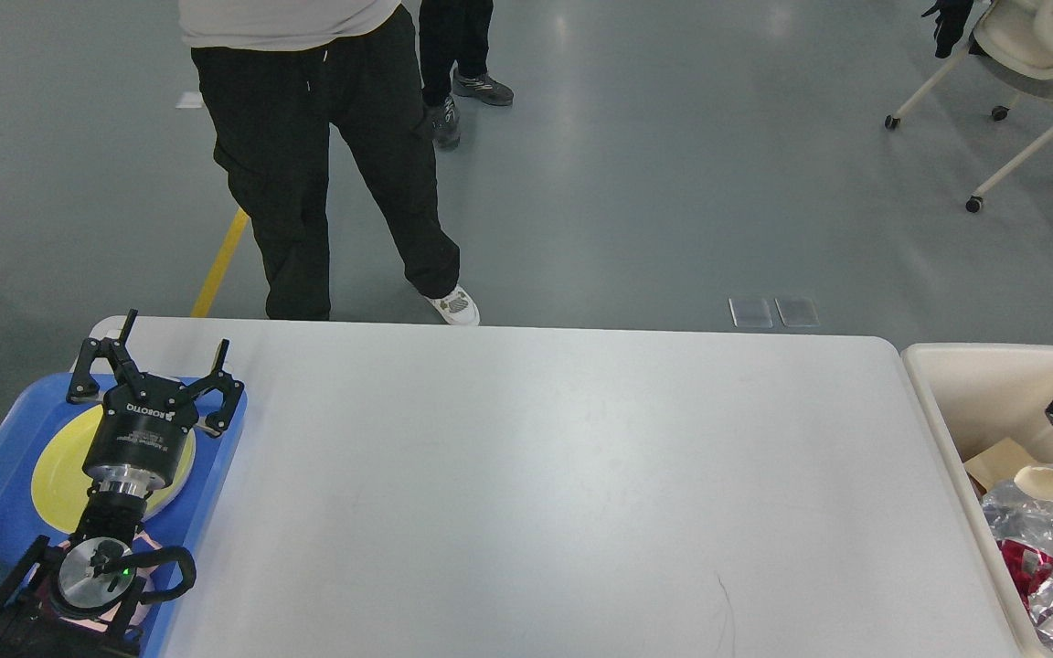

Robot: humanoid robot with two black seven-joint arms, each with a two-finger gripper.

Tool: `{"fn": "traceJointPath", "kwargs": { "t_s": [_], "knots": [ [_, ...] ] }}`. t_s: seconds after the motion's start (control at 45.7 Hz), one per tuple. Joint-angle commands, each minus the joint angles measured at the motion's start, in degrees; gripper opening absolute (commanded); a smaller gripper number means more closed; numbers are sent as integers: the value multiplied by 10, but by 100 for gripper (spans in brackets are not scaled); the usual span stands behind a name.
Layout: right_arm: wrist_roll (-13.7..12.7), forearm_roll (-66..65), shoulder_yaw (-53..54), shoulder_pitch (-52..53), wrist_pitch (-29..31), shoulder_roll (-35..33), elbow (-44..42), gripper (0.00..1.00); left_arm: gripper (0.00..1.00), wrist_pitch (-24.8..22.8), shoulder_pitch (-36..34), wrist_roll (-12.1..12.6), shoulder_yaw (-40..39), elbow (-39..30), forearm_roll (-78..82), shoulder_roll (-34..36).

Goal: Tidy desktop
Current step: 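Lift the paper cup and carry it into the white bin, then release the cup in the bin and raise the right gripper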

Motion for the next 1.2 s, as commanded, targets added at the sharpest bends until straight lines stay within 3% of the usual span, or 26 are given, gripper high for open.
{"fn": "traceJointPath", "kwargs": {
  "t_s": [0.0, 0.109, 0.219, 0.328, 0.678, 0.7, 0.787, 0.897, 1.181],
  "knots": [
    [0, 2, 59, -166, -23, 60, -171, 0, 96, 0, 0, 0, 0, 1, 0, 0],
    [0, 9, 76, -277, -23, 119, -312, 0, 96, 0, 0, -1, 0, 1, 0, 0],
    [0, 10, 79, -354, -42, 166, -397, 0, 96, 0, 0, 0, 0, 1, 0, 0],
    [0, 11, 80, -378, -72, 184, -406, 0, 96, 0, 0, 0, 0, 1, 0, 0],
    [0, 15, 107, -388, -78, 184, -406, 0, 96, 0, 0, 0, 0, 1, 0, 0],
    [0, 15, 107, -388, -79, 184, -406, 3, 96, 0, 0, -1, 0, 1, 0, 0],
    [0, 15, 105, -388, -86, 184, -407, 56, 96, 0, 0, -1, 0, 1, 0, 0],
    [0, 14, 102, -387, -92, 188, -408, 100, 96, 0, 0, -1, 0, 1, 0, 0],
    [1, 14, 102, -387, -93, 182, -408, 100, 96, 0, 0, -1, 0, 1, 0, 0]
  ]
}}
